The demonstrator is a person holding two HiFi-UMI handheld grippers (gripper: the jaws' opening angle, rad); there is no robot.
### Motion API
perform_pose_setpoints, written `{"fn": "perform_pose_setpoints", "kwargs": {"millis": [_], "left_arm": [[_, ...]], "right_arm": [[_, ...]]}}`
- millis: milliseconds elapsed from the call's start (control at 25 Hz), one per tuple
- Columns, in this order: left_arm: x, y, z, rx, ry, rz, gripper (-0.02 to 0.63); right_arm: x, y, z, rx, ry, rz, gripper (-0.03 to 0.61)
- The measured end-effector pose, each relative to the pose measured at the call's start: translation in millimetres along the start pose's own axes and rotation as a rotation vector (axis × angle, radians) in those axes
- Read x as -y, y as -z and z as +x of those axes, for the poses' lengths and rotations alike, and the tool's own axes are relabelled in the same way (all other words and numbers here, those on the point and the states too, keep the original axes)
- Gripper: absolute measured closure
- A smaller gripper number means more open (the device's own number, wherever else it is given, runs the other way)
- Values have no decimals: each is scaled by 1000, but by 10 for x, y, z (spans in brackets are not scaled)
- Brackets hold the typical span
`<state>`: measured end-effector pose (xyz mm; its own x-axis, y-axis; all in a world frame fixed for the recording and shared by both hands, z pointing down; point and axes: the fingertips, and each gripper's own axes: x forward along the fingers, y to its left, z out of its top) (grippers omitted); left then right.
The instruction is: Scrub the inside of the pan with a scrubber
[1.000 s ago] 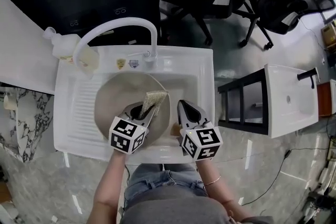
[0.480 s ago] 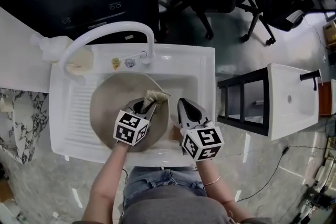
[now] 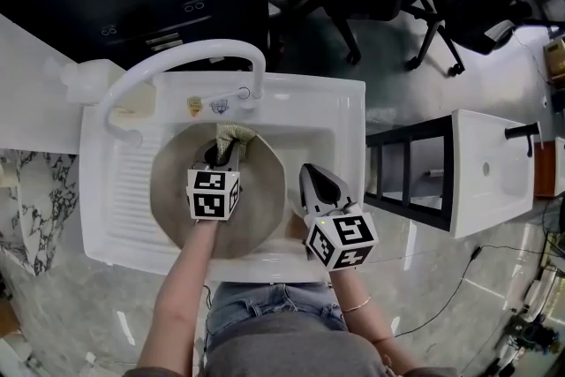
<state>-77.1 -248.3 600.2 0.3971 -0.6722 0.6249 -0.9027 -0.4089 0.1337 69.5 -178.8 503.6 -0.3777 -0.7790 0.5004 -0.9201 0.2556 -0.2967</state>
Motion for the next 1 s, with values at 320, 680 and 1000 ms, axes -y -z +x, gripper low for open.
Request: {"fn": "perform_pose_setpoints", "kwargs": {"millis": [320,680,1000], "left_arm": [[-469,12,-126,-45,-175,-35,546],[-972,226,-493,-125,-403,-163,546],[-1150,298,-913,-133,-538,-254,545]], "right_arm": [[-89,-28,-1,-2,-7,-22,568],[-288,-20,-46,-5,-40,-59,568],[-361,-52,-144,13,-51,-80,568]]}}
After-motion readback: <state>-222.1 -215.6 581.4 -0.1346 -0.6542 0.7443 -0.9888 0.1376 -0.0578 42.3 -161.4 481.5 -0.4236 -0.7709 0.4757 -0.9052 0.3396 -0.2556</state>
